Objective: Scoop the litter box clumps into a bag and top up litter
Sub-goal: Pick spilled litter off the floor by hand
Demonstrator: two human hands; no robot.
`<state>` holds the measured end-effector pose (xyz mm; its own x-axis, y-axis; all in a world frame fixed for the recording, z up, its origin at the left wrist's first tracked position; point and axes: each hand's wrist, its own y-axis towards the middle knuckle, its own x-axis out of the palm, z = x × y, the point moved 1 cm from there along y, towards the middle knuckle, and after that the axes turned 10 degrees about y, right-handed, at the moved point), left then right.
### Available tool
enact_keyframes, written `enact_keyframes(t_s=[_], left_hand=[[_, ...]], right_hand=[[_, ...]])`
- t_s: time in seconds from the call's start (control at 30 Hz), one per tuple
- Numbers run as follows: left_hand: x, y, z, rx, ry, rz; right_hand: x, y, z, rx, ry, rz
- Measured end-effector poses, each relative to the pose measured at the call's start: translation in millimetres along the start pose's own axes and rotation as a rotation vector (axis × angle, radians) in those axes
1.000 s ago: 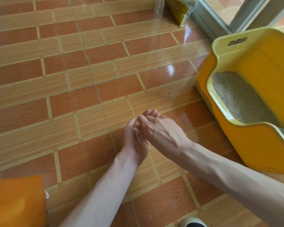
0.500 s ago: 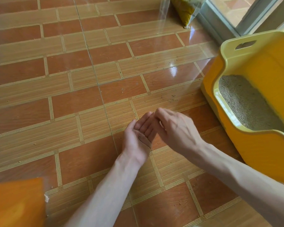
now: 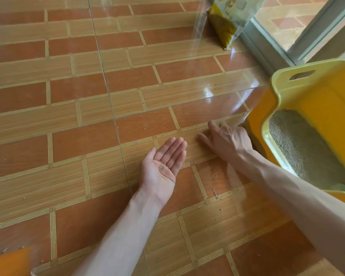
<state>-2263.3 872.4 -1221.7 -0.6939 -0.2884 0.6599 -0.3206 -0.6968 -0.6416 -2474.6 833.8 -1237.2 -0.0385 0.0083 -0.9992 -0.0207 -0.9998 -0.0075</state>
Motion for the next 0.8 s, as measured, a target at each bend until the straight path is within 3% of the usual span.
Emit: enact_keyframes(t_s=[0.13,0.3,0.47,0.8], left_hand=[[1,2,1,0.0,-0.01,-0.014],[-2,-1,-3,-0.001,-0.018,-0.014],[-3,-3,-5,-0.002,-0.012,-0.014],[-3,-13,-11,-0.012,0.006,-0.031]], right_hand=[[8,-3,2,-0.168,-0.02,-0.007],[4,-11,5,-0.234,0.0,-0.05],[2,-18,-2,-0.182,-0.006,-0.184],[-14,-43,-10,-0.179,0.096,-0.301]])
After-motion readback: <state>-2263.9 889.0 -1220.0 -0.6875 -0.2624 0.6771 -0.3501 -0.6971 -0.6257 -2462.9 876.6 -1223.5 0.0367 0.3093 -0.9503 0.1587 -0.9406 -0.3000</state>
